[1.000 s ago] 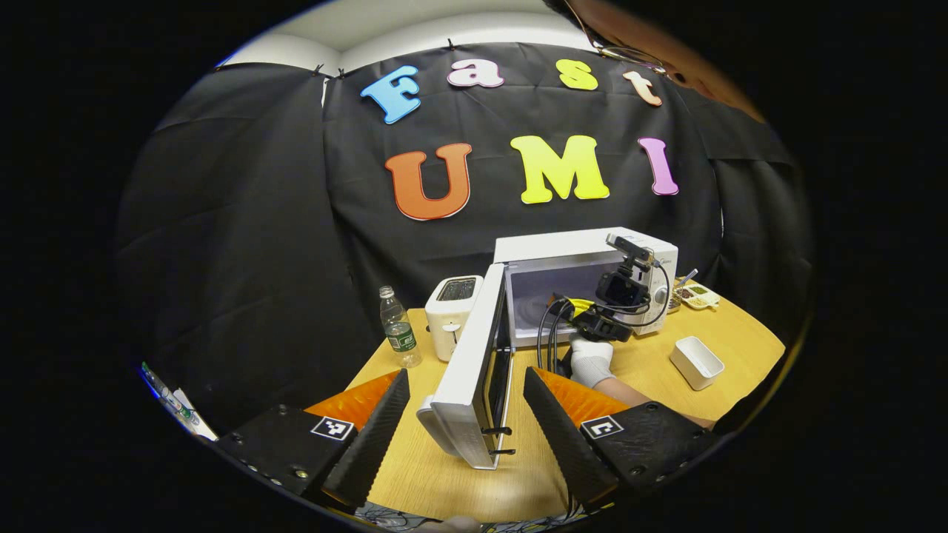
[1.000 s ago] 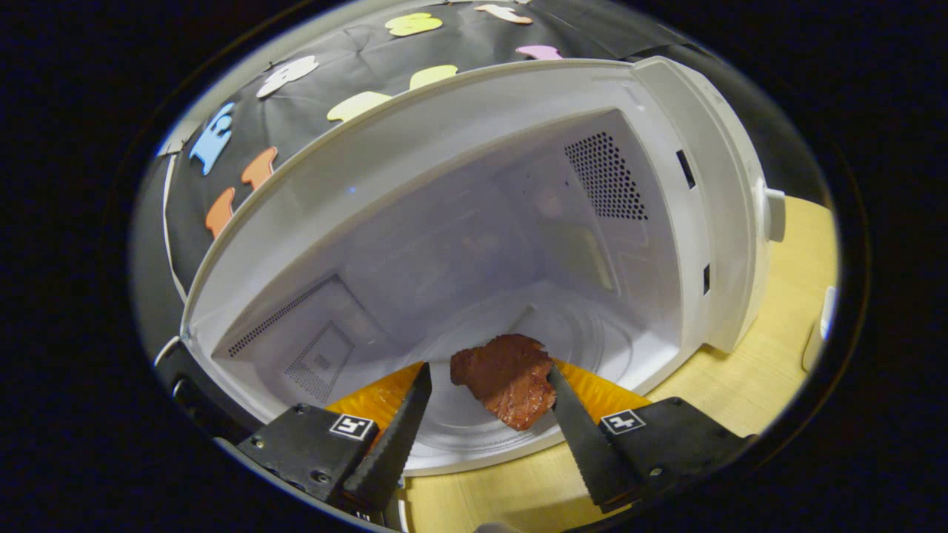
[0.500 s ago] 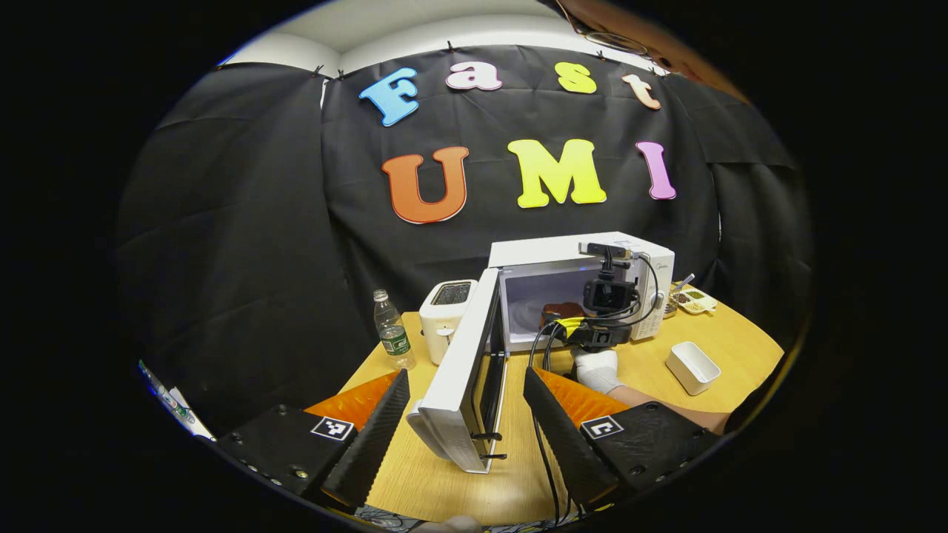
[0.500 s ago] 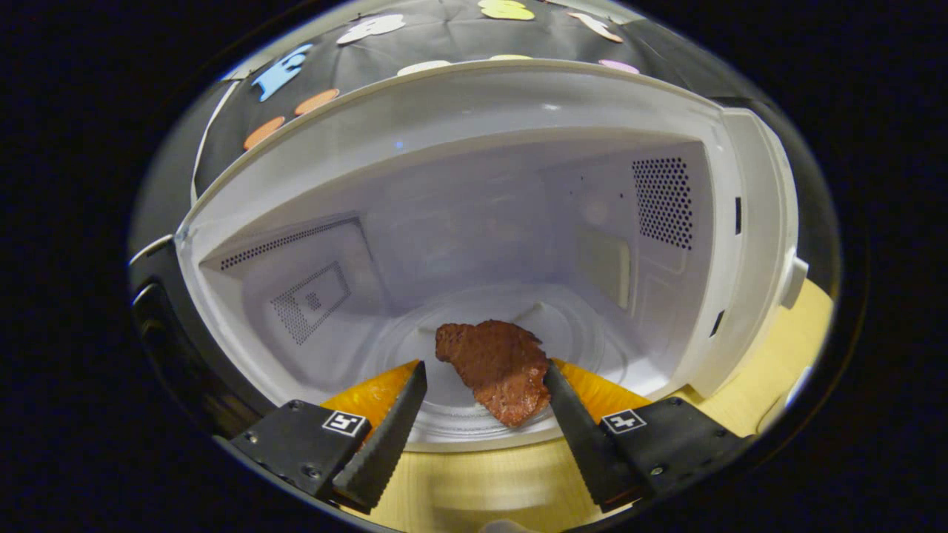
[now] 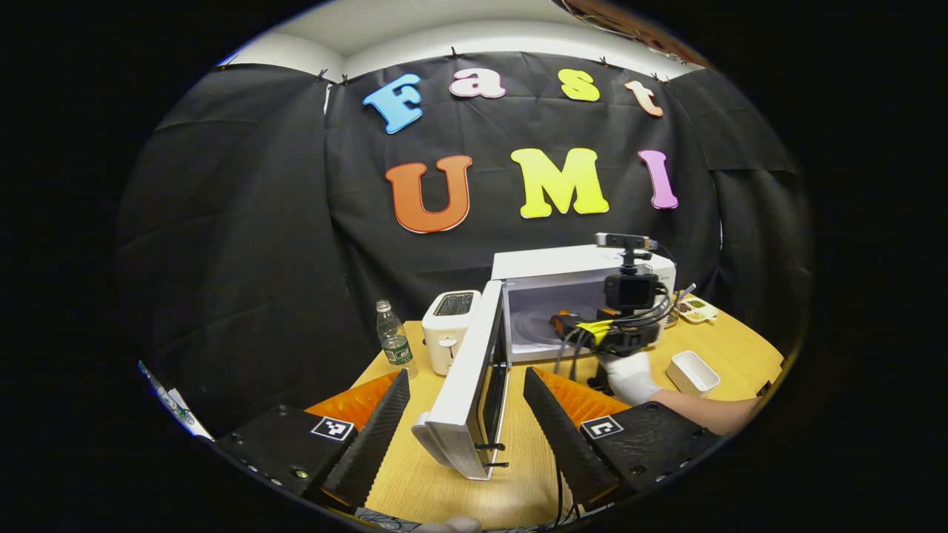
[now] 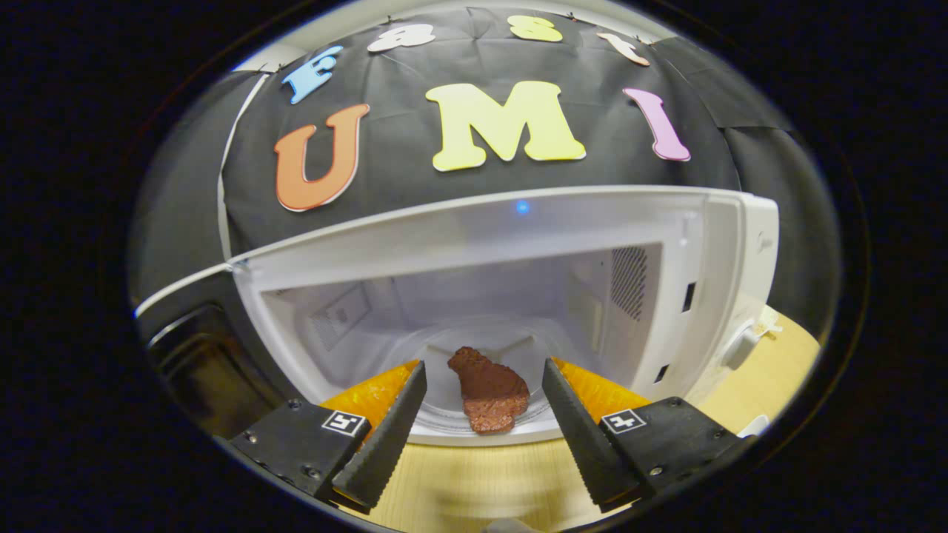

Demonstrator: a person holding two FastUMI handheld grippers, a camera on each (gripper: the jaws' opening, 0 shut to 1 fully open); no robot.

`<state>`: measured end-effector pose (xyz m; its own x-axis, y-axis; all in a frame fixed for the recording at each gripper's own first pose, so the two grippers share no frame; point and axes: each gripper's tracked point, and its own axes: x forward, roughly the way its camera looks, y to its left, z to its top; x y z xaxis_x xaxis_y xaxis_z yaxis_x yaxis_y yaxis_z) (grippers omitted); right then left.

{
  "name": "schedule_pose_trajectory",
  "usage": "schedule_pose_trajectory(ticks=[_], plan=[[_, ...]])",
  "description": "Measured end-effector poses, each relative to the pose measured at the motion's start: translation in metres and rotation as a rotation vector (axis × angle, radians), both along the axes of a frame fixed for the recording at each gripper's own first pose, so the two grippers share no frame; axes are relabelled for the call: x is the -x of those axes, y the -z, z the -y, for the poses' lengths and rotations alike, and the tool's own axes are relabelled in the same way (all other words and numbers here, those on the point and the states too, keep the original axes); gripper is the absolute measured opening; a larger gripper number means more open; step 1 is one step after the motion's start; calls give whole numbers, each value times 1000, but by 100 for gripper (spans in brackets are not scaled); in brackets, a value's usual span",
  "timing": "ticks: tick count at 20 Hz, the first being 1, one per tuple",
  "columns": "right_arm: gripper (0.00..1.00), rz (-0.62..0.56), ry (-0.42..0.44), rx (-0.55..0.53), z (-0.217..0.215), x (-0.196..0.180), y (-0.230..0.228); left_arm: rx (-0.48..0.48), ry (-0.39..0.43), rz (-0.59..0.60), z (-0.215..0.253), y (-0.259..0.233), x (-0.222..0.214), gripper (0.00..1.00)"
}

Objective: Open the microwave oven with the left hand, put the food in, and close the microwave oven.

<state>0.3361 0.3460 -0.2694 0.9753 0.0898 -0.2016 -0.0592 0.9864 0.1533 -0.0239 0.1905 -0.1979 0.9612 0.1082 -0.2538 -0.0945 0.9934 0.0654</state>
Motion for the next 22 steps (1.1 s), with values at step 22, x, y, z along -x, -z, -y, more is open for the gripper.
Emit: schedule_pose_trajectory(ticks=[22], plan=[[92,-86,-37,105,166,295,-157,40,-176,-38,-132,64,-5,57]])
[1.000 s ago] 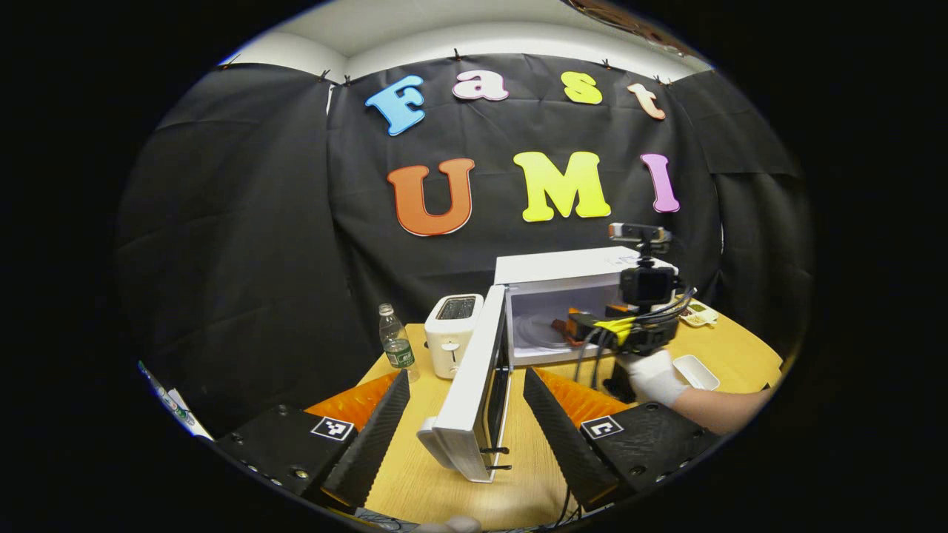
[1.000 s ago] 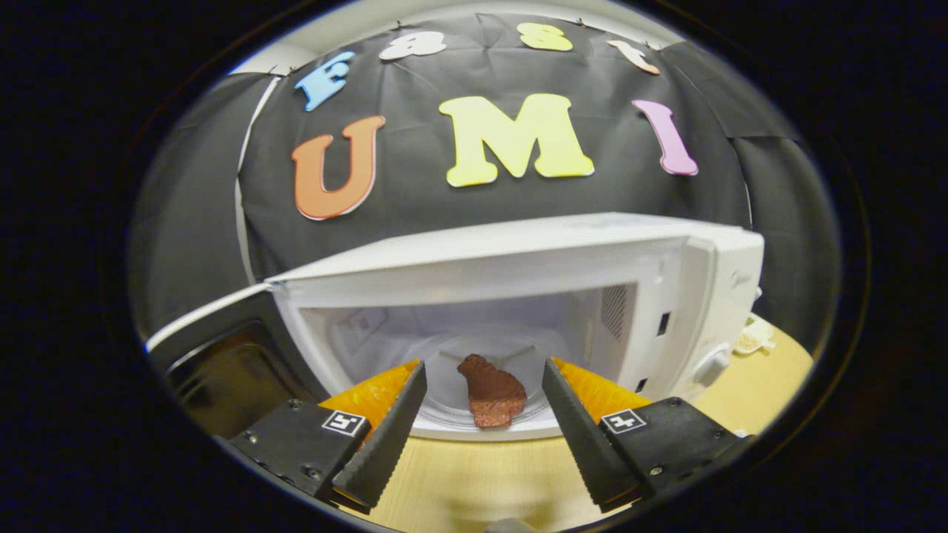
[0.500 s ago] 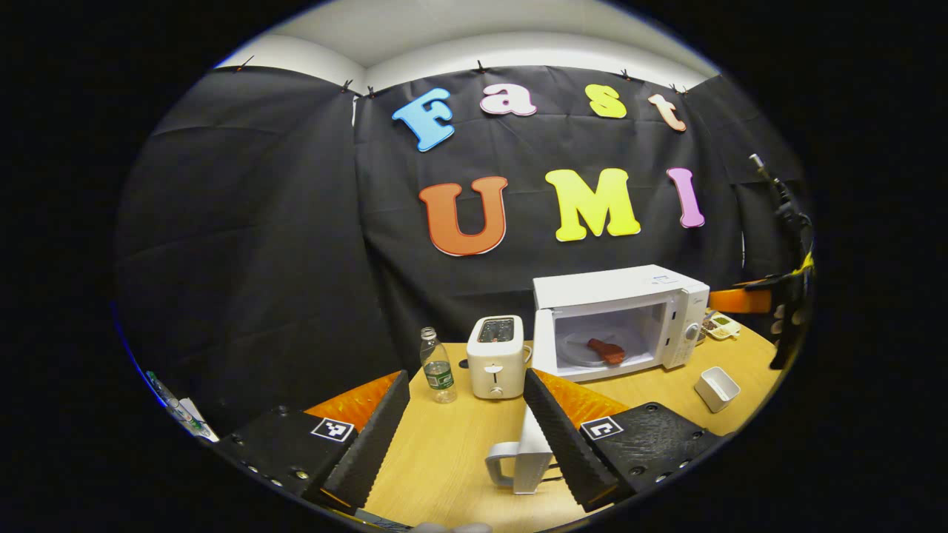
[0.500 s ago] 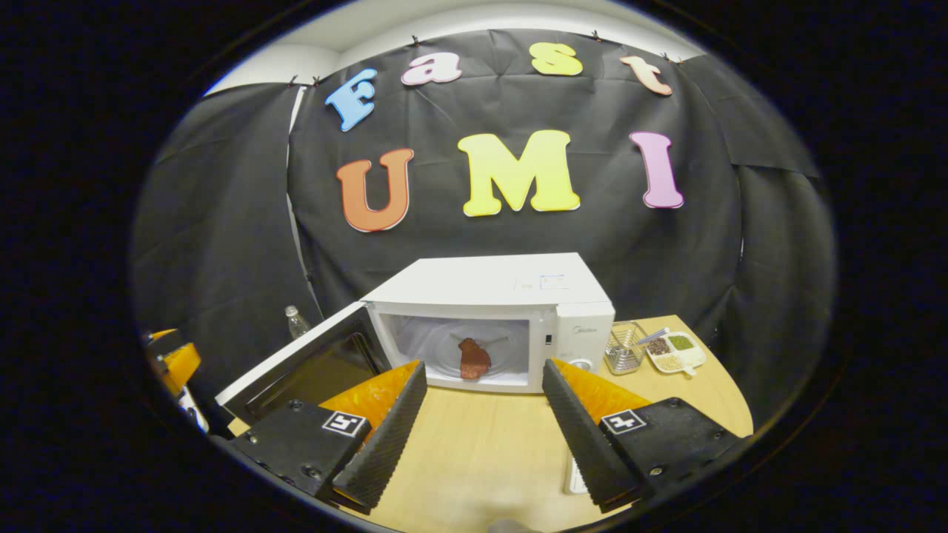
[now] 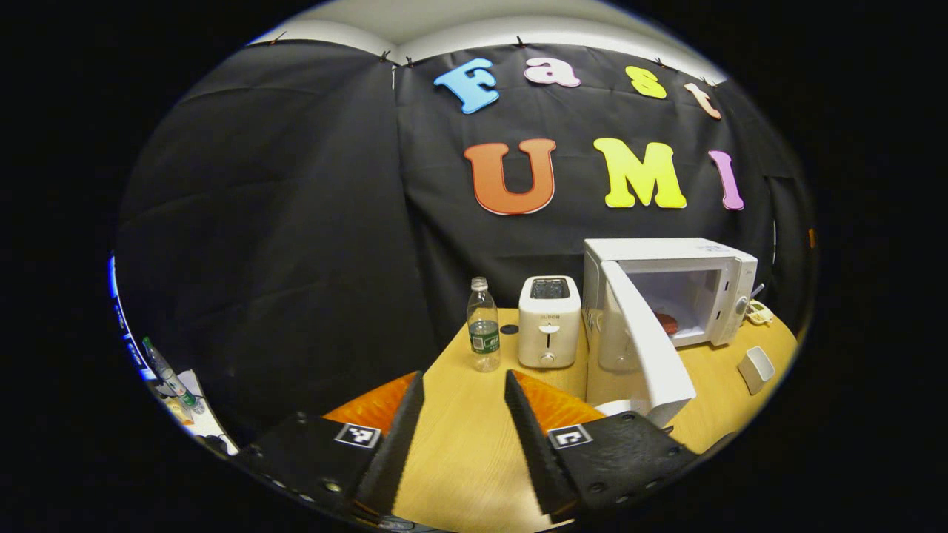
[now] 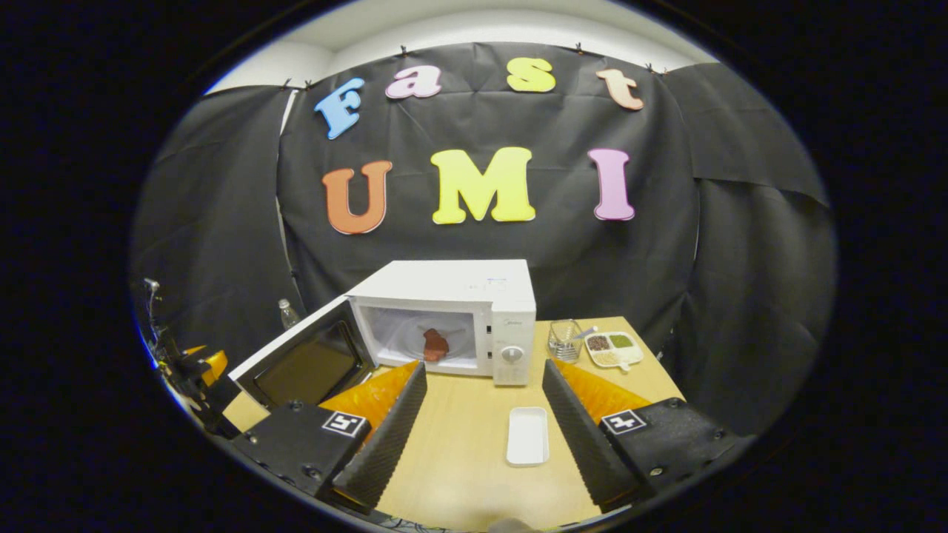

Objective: Open the microwave oven with the left hand, put the food in, and close the microwave oven.

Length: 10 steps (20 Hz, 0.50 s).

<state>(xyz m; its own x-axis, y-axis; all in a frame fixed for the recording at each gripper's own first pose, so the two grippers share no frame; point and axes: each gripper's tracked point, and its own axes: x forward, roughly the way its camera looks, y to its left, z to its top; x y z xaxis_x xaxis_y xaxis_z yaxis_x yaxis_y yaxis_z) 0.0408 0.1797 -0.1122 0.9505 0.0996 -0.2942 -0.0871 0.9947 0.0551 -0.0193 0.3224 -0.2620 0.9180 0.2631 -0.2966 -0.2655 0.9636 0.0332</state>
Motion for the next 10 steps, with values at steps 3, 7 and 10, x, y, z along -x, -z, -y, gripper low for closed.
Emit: schedule_pose_trajectory(ticks=[3,7,10], plan=[[92,-9,10,13,6,8,1,11,-21,-12,-9,21,-5,0],[92,-20,28,-1,11,14,1,12,51,-19,7,39,-16,10],[92,-33,41,-3,17,18,4,21,114,-31,29,48,-22,0]])
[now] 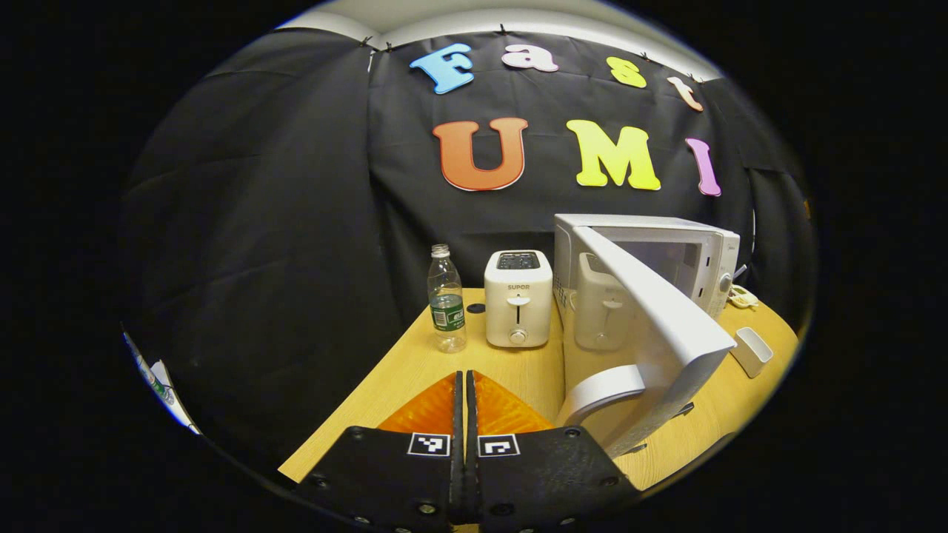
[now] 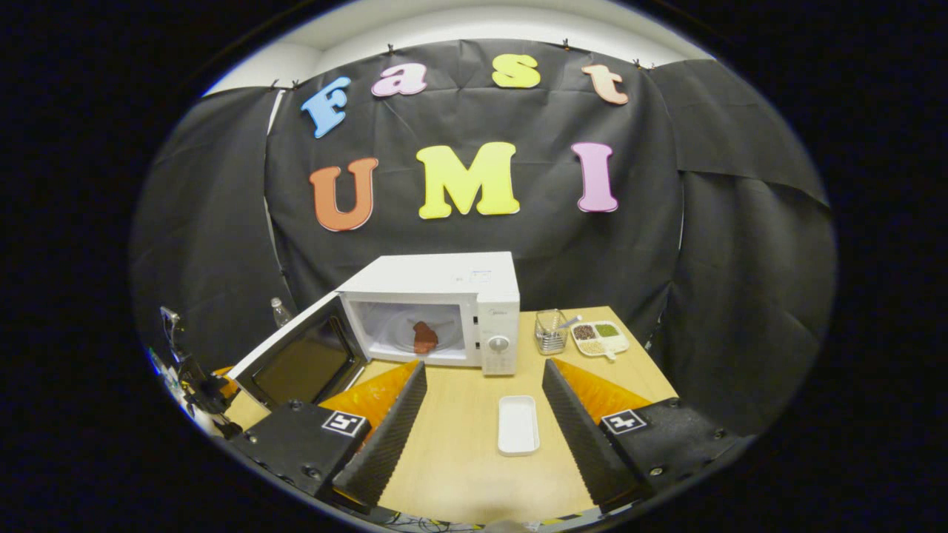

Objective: Open the microwave oven with the left hand, put the food in, and close the microwave oven.

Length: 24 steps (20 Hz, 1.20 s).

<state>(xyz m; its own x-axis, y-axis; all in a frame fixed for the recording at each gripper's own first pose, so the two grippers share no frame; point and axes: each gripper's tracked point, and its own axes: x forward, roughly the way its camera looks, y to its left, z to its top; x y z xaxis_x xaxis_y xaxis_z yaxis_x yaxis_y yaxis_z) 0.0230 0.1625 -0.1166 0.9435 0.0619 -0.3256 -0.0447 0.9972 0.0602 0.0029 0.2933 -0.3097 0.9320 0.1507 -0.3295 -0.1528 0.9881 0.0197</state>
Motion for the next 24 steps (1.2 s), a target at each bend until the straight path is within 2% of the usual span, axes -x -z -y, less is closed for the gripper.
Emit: schedule_pose_trajectory(ticks=[5,18,24], plan=[[92,-44,22,-18,20,2,14,18,82,14,40,-2,-7,0],[92,-73,82,-28,74,2,28,110,336,26,227,-5,-51,0],[92,-96,128,-24,111,-3,32,92,425,31,289,-6,-81,0]])
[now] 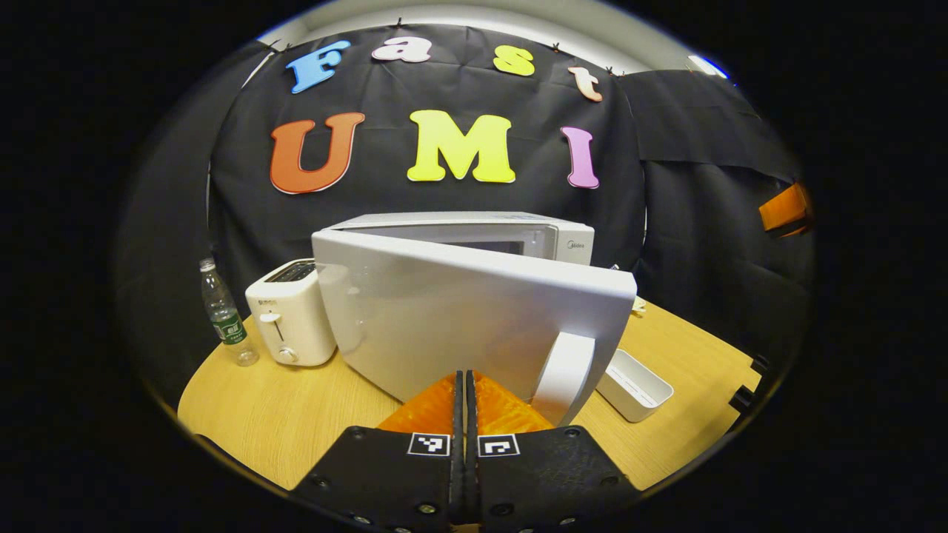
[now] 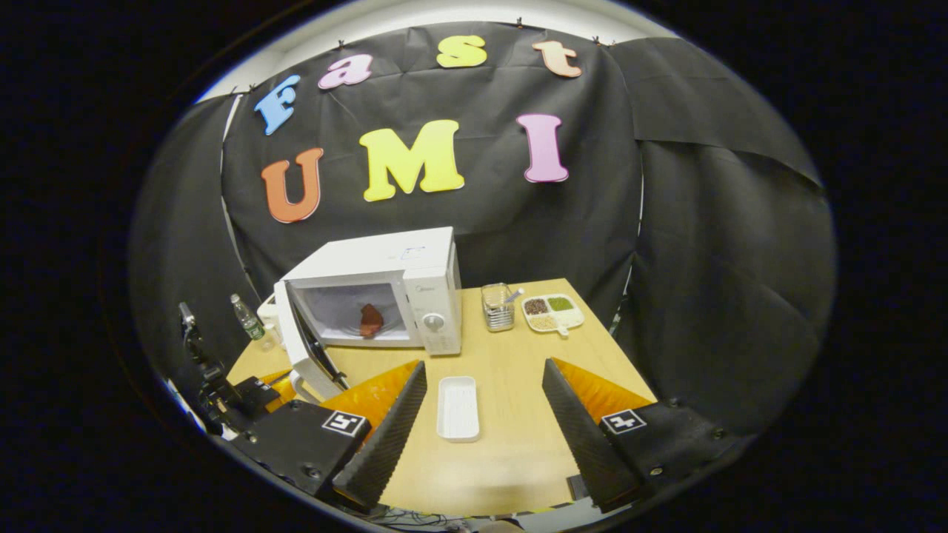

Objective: Open the microwave oven with the left hand, put the food in, and close the microwave oven.

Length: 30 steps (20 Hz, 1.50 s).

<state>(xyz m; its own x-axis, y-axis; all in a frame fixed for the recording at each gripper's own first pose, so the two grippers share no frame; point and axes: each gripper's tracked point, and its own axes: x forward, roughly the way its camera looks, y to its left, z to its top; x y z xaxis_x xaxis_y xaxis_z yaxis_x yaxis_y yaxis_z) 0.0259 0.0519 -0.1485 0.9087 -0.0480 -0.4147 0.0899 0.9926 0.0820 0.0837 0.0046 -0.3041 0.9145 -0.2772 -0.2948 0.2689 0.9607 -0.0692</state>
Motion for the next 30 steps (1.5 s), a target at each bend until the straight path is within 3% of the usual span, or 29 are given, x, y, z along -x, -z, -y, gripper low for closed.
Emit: schedule_pose_trajectory(ticks=[9,17,18,19,20,21,26,27,30], plan=[[92,-21,43,6,50,-25,2,-6,44,15,56,-3,-56,0],[92,-40,20,-26,56,-54,7,-2,44,24,94,-6,-117,0],[92,-37,17,-23,57,-57,5,7,39,26,98,-8,-124,0],[100,-31,12,-18,57,-61,2,12,35,24,100,-8,-129,0],[92,-27,8,-15,57,-63,1,18,32,19,103,-8,-133,0],[100,-25,2,-13,57,-65,-1,21,31,17,105,-7,-137,0],[100,-24,6,0,66,-69,-1,14,14,2,106,0,-155,0],[92,-28,7,-4,69,-69,0,11,9,-3,106,-1,-157,0],[92,-35,23,-3,78,-69,3,8,16,-5,110,1,-157,0]])
